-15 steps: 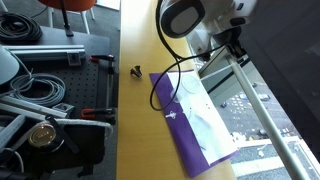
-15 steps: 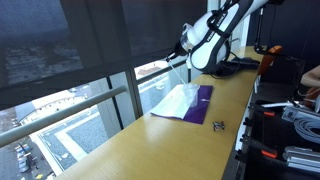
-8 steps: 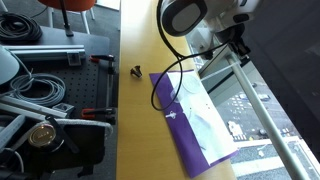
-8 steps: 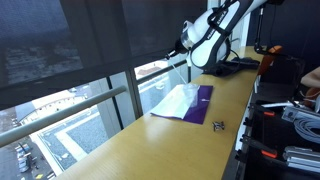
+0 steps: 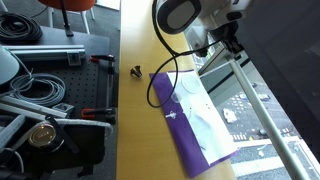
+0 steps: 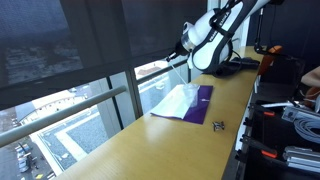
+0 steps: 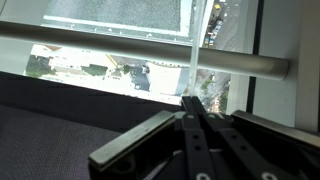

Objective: Put the straw in the cup

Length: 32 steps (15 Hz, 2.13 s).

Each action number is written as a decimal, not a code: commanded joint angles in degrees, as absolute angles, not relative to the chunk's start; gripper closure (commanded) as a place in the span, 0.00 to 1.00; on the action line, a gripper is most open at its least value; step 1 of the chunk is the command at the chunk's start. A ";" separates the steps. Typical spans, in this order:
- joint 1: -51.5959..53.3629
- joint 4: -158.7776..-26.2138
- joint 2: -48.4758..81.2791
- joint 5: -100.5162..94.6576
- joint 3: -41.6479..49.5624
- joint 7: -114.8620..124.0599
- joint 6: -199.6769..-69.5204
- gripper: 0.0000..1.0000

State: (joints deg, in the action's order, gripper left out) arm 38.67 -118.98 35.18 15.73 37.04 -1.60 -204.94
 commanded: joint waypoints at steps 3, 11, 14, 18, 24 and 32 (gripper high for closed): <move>40.43 -122.35 35.32 17.13 38.57 -1.34 -215.71 1.00; 40.68 -123.37 35.58 16.73 39.33 -1.16 -216.21 1.00; 40.41 -123.38 35.95 16.61 39.16 -1.01 -216.29 1.00; 40.43 -123.31 36.30 16.71 39.10 -0.93 -216.06 1.00; 40.20 -123.90 36.64 16.30 38.88 -0.83 -216.40 1.00; 40.77 -125.54 35.93 16.20 39.14 -1.23 -216.40 1.00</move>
State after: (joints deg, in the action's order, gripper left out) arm 39.96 -122.55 35.21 15.73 38.81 -1.58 -204.95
